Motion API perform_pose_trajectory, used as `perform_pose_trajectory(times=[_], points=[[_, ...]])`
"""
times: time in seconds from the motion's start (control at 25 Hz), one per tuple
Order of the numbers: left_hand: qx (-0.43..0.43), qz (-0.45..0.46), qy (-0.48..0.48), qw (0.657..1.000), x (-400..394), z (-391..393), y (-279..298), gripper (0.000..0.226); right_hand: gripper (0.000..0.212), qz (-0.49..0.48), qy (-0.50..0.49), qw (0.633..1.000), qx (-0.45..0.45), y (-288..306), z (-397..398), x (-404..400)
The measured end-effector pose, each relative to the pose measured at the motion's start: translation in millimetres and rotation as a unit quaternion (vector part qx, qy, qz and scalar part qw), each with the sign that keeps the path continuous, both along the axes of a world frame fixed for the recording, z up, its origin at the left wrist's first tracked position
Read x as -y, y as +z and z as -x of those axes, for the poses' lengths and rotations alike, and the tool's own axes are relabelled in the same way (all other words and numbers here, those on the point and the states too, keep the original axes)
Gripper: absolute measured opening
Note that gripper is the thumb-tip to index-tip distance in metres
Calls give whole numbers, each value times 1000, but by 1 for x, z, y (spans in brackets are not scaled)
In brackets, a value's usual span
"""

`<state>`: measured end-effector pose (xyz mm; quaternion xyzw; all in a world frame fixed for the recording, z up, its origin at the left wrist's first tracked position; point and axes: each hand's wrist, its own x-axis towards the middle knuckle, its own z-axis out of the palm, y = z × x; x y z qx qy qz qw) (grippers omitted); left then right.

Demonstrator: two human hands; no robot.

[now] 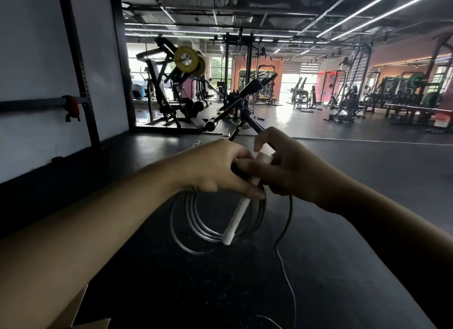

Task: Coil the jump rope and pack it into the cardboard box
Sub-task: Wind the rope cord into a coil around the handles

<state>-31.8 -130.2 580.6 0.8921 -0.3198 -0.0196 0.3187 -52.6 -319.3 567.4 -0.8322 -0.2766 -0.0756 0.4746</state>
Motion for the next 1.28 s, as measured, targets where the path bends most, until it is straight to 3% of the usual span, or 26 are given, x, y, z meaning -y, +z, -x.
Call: perform_pose_trajectory(times=[0.12, 0.24, 0.32, 0.44, 0.56, 0.68, 0.8, 0.96, 1.08, 1.16, 1.24, 1.28], points=[[-18, 127, 12, 992, -5, 2, 0, 31, 54, -117, 1, 993, -31, -6, -4, 7], [-46, 297, 68, 951, -10, 0, 1, 21, 65, -181, -34, 982, -30, -17, -8, 11], [-59, 403, 84, 910, -8, -6, -4, 18, 70, -212, -42, 975, -54, -26, -9, 6], [-67, 551, 172, 814, -1, -17, -14, 39, 73, -260, -32, 962, -78, -42, -6, -13], [-19, 605, 246, 757, 12, -10, -23, 26, 68, -334, -65, 939, -44, -47, 1, -36], [-4, 619, 255, 743, 21, -1, -35, 23, 61, -407, -108, 904, -72, -39, 2, -47], [-47, 648, 201, 733, 13, 5, -41, 26, 55, -395, -118, 909, -54, -36, -1, -46], [-148, 593, 133, 780, -16, 7, -55, 24, 41, -352, -92, 931, -25, -36, 1, -38], [-178, 543, 105, 814, -55, 1, -61, 64, 43, -293, -84, 952, -33, -32, 3, -27], [-111, 444, 110, 882, -75, 3, -45, 82, 45, -223, -79, 971, -27, -25, 5, -20], [-43, 267, 80, 959, -73, 9, -20, 76, 41, -127, -70, 989, -4, -16, 6, -19], [-35, 202, 48, 978, -63, 12, -8, 77, 39, -81, -63, 995, 12, -11, 7, -20]])
